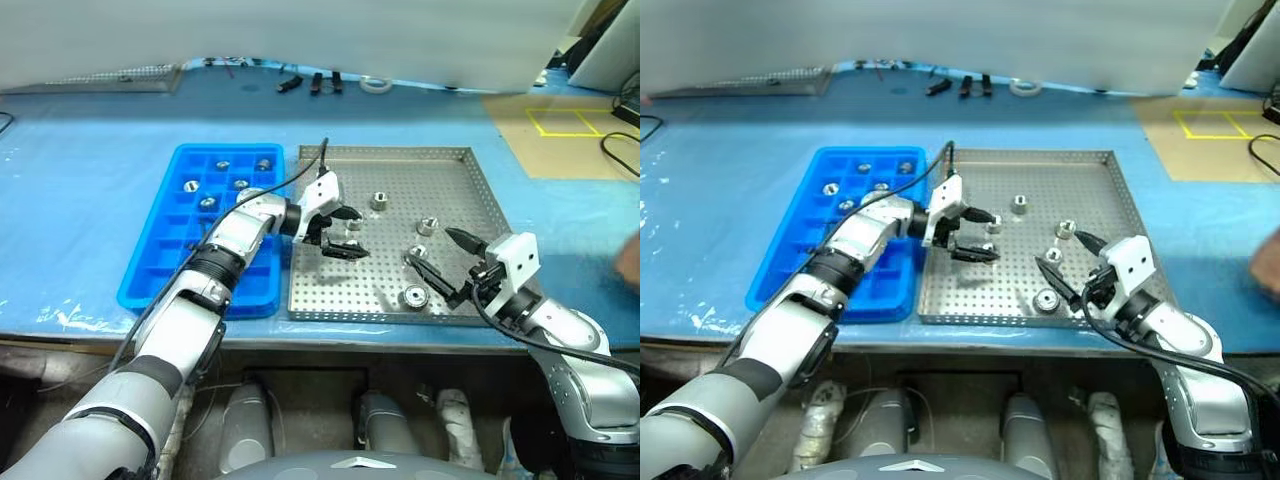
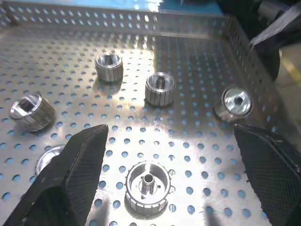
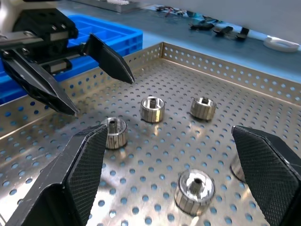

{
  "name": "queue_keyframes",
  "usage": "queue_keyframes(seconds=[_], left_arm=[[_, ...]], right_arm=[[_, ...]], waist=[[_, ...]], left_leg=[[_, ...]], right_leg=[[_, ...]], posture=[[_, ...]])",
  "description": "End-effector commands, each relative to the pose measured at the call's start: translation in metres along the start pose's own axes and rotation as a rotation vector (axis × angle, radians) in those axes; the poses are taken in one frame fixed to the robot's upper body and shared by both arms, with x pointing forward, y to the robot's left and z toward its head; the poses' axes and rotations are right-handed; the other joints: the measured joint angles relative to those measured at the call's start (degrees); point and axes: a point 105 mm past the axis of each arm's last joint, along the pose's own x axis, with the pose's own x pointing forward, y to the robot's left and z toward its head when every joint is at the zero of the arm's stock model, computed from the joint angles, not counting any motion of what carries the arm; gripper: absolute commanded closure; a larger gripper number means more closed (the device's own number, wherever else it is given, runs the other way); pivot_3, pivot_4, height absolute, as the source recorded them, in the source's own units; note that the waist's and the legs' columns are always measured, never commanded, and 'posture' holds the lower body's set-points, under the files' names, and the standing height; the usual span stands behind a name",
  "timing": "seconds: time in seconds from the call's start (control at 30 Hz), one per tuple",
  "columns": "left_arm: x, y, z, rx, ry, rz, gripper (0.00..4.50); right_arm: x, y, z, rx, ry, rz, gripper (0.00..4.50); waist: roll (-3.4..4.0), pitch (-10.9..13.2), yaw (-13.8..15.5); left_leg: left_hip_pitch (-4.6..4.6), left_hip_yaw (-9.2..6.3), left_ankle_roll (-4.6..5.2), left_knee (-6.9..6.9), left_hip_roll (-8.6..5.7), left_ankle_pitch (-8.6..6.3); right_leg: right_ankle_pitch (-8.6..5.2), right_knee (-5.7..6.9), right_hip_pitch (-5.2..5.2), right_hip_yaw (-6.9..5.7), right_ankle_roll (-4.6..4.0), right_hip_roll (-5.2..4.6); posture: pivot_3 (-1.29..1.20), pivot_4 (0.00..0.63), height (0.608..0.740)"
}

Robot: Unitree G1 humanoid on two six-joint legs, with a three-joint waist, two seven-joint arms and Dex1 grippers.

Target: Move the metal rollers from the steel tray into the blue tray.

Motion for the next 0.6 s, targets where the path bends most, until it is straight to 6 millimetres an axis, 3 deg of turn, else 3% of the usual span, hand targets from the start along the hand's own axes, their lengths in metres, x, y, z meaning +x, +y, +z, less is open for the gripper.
queue_keyframes(seconds=[0.03,0.37,0.6], left_arm=[[0.001,0.005,-0.005,0.061,0.065,0.003,0.00],[0.011,-0.001,-0.025,0.087,0.181,-0.050,0.00],[0.013,0.003,-0.030,0.084,0.188,0.008,0.00]], right_arm=[[-0.007,-0.001,0.015,-0.042,-0.048,-0.042,0.05],[-0.019,0.006,0.011,-0.030,-0.031,-0.089,0.05],[-0.020,0.008,0.012,-0.031,-0.026,-0.089,0.05]], waist=[[0.00,0.00,-0.65],[0.00,0.00,-1.49],[0.00,0.00,-1.87]], left_leg=[[-0.02,0.00,0.01,0.00,0.00,-0.01],[-0.13,0.00,0.13,-0.01,-0.03,-0.08],[-0.15,0.00,0.29,-0.04,-0.03,-0.19]], right_leg=[[0.00,-0.03,0.00,0.00,0.00,0.00],[0.00,-0.33,0.05,-0.04,0.01,-0.05],[0.01,-0.60,0.18,-0.08,0.00,-0.07]], posture=[[-0.36,0.150,0.740],[-0.41,0.150,0.740],[-0.42,0.150,0.740]])
